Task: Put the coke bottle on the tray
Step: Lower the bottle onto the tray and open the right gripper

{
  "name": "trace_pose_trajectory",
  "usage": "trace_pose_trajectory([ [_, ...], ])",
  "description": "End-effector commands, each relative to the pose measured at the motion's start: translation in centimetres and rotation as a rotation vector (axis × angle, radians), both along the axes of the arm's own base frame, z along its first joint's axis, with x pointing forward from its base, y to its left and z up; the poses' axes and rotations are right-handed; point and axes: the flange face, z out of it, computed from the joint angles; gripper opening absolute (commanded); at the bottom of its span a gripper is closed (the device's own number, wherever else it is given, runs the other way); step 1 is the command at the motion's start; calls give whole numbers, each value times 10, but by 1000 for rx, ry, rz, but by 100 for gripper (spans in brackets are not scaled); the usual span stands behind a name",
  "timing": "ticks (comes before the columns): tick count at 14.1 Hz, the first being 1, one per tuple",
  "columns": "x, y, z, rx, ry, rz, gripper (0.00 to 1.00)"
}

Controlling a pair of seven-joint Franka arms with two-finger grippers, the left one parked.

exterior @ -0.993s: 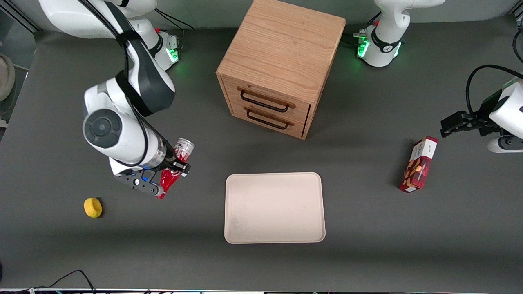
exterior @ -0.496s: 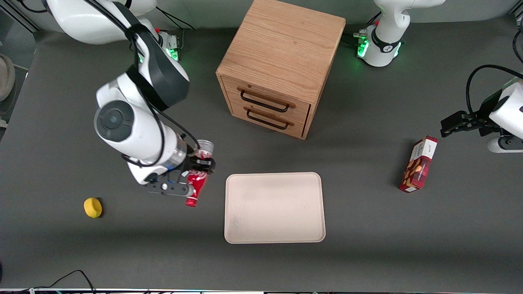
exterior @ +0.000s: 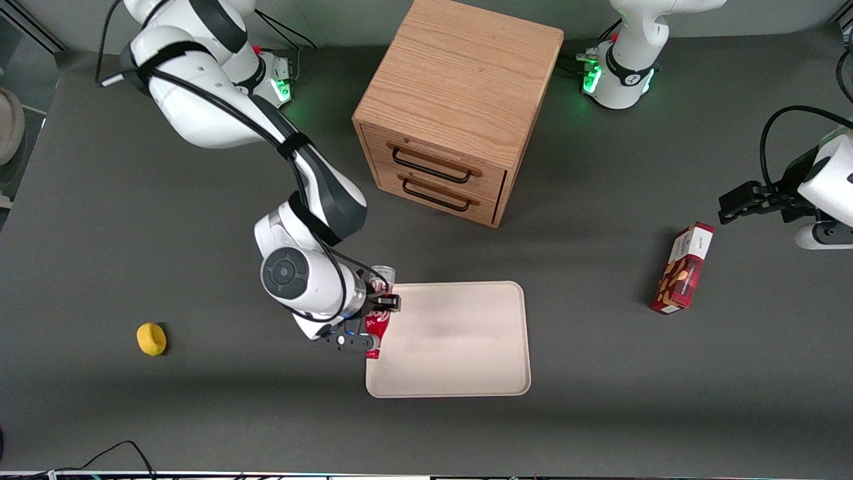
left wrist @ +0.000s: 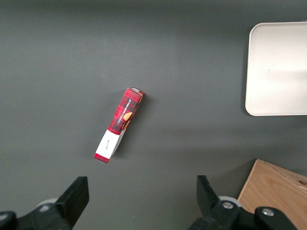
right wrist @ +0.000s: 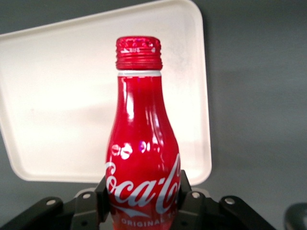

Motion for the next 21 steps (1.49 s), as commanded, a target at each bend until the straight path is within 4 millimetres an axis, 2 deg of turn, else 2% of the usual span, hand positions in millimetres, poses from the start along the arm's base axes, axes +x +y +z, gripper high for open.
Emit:
trace_pose_trajectory([
  [1,9,8,-12,44,-31,6,0],
  [2,5,18,-27,45,-35,14,0],
  [4,6,21,-49,52,-43,7,0],
  [6,6,22,-59,50,-56,11,0],
  [10,8,13,-84,-2,-78,52,0],
  [16,18,-7,-92,-27,-96,99,0],
  [21,17,-7,-96,-30,-91,103,0],
])
